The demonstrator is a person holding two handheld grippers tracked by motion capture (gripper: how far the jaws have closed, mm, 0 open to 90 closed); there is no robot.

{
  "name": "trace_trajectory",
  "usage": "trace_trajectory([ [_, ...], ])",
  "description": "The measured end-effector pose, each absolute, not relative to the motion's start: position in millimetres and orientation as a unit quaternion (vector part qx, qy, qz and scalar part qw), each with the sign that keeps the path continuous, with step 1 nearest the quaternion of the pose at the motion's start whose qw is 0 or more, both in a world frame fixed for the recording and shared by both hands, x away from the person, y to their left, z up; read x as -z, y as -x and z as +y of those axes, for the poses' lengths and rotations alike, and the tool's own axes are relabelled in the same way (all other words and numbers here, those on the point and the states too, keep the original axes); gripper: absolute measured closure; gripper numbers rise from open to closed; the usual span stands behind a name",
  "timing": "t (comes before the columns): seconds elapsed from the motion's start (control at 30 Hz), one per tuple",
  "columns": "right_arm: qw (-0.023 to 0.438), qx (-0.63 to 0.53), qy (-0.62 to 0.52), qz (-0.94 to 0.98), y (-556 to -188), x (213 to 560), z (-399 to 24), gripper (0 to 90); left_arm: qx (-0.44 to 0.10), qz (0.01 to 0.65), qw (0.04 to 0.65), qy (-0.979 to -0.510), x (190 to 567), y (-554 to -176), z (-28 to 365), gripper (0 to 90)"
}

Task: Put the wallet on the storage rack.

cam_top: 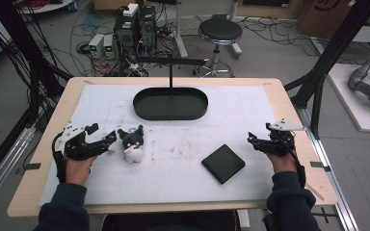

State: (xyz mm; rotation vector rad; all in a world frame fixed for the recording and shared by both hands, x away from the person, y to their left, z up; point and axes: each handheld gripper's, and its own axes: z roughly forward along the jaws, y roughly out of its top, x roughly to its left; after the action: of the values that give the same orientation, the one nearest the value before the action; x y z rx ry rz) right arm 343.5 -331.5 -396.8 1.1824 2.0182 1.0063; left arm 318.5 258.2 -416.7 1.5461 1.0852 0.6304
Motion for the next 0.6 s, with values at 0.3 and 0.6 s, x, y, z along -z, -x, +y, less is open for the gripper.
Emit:
trace_trajectory([
  [0.3, 0.289, -0.386, -0.453, 0.75, -341, 399, -338, 22.0, -0.26, 0.461, 0.54, -0.655, 419, -320, 251, 19.7],
  [0.6, 0.295, -0.381, -0.453, 0.75, -335, 398, -340, 22.0, -0.252, 0.455, 0.54, -0.662, 417, -321, 244, 20.2],
])
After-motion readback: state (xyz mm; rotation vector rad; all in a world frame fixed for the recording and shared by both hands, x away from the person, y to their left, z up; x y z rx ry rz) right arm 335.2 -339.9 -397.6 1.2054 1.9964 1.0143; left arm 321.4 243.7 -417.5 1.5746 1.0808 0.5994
